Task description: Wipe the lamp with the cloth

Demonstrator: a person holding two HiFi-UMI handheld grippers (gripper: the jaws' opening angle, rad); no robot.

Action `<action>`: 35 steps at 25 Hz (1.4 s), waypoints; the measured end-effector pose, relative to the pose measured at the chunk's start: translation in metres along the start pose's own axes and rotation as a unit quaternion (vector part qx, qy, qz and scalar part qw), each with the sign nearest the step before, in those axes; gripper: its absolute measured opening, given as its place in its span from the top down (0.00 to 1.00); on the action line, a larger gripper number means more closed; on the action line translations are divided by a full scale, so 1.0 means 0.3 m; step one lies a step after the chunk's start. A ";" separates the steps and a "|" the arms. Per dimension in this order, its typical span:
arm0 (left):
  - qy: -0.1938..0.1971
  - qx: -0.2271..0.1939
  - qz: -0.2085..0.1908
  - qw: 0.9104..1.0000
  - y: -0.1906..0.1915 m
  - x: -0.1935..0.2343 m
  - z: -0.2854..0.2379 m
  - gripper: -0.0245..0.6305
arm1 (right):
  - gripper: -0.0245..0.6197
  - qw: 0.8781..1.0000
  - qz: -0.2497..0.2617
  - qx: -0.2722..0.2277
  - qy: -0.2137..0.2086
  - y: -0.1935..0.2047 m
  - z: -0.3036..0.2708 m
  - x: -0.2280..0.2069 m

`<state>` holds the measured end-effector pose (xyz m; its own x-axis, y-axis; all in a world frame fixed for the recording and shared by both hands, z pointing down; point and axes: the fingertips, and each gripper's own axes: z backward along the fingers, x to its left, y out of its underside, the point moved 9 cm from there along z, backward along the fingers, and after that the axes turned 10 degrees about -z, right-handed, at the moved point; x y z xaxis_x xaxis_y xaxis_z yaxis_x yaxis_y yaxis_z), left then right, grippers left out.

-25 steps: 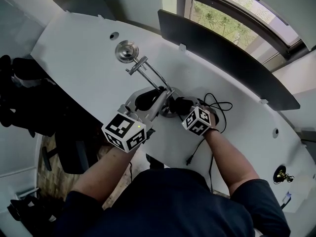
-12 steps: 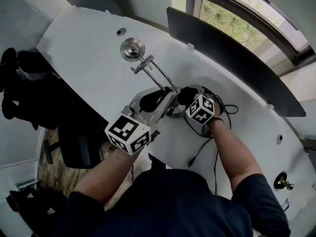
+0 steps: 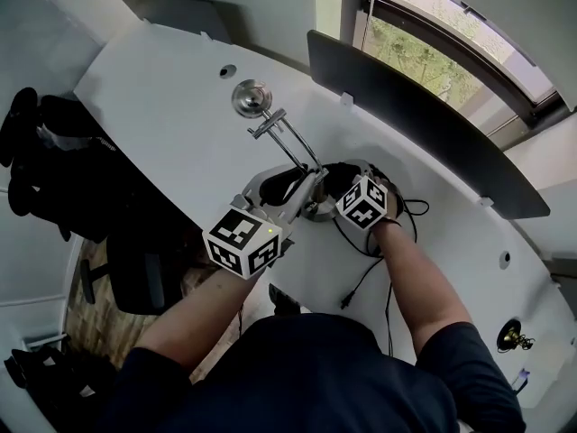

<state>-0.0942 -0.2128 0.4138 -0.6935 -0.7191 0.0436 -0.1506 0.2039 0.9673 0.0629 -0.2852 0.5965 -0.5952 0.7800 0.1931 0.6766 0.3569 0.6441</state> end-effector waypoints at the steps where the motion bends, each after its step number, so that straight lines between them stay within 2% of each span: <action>1: 0.000 0.000 -0.002 1.000 0.000 -0.004 0.007 0.89 | 0.74 1.000 -0.002 -0.005 0.006 0.000 0.032 0.012; 7: 0.011 -0.001 -0.005 1.000 0.010 -0.041 0.081 0.87 | 0.74 0.998 -0.038 -0.041 0.031 -0.004 0.280 0.129; 14: 0.048 -0.012 -0.011 0.999 0.020 -0.115 0.236 0.87 | 0.74 0.990 -0.094 -0.104 0.015 -0.062 0.541 0.350; 19: 0.070 -0.018 -0.013 0.997 0.040 -0.162 0.377 0.87 | 0.74 0.977 -0.148 -0.155 -0.005 -0.116 0.685 0.505; 26: 0.094 -0.030 -0.012 0.995 0.069 -0.234 0.534 0.87 | 0.74 0.947 -0.228 -0.221 -0.052 -0.164 0.835 0.670; 31: 0.103 -0.030 -0.009 0.994 0.099 -0.267 0.621 0.88 | 0.74 0.934 -0.249 -0.247 -0.066 -0.173 0.907 0.740; 35: 0.107 -0.034 -0.005 0.994 0.121 -0.293 0.675 0.89 | 0.74 0.930 -0.250 -0.257 -0.075 -0.198 0.935 0.768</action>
<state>-0.1814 -0.0077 0.3944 -0.5256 -0.8471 0.0785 -0.1044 0.1558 0.9823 0.0071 0.0176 0.3951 -0.6866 0.6593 -0.3063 0.0115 0.4311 0.9022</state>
